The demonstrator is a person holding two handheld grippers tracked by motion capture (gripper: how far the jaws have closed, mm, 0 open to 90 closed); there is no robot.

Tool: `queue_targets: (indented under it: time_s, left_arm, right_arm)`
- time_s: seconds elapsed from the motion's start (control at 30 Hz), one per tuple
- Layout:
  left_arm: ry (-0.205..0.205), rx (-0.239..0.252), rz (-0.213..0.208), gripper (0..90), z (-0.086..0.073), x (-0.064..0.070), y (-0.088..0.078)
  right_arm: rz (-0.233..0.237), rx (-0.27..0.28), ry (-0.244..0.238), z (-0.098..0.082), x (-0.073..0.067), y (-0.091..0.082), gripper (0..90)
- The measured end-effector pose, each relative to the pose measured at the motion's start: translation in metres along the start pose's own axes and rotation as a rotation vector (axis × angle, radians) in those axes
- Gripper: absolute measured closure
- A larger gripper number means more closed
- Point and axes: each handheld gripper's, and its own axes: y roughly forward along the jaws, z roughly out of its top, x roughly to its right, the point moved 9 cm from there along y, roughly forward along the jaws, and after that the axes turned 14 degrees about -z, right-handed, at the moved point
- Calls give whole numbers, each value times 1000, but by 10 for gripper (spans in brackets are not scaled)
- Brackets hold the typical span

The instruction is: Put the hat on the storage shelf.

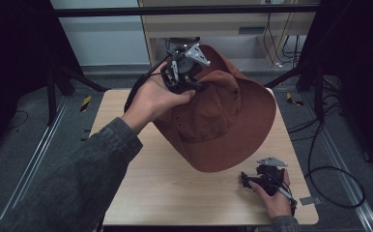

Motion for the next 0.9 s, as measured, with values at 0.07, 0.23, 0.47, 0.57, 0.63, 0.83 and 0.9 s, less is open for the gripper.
queue_targets:
  time_s: [0.07, 0.23, 0.47, 0.57, 0.63, 0.83, 0.9]
  left_arm:
    - [1, 3, -4, 885, 4, 0, 7]
    - [-9, -14, -2, 885, 7, -6, 19]
    - [-13, -39, -20, 885, 10, -8, 39]
    - [-18, -44, -24, 884, 11, -8, 43]
    - [-17, -45, -39, 884, 11, -8, 48]
    - [-25, -57, -43, 883, 9, -11, 59]
    - [-20, -73, -60, 882, 6, -10, 67]
  right_arm:
    - [2, 2, 1, 0, 0, 0, 6]
    - [5, 2, 0, 0, 0, 0, 6]
    - [5, 2, 0, 0, 0, 0, 6]
    - [5, 1, 1, 0, 0, 0, 6]
    - [5, 0, 2, 0, -1, 0, 5]
    - [4, 0, 2, 0, -1, 0, 5]
    - [-2, 1, 1, 0, 0, 0, 5]
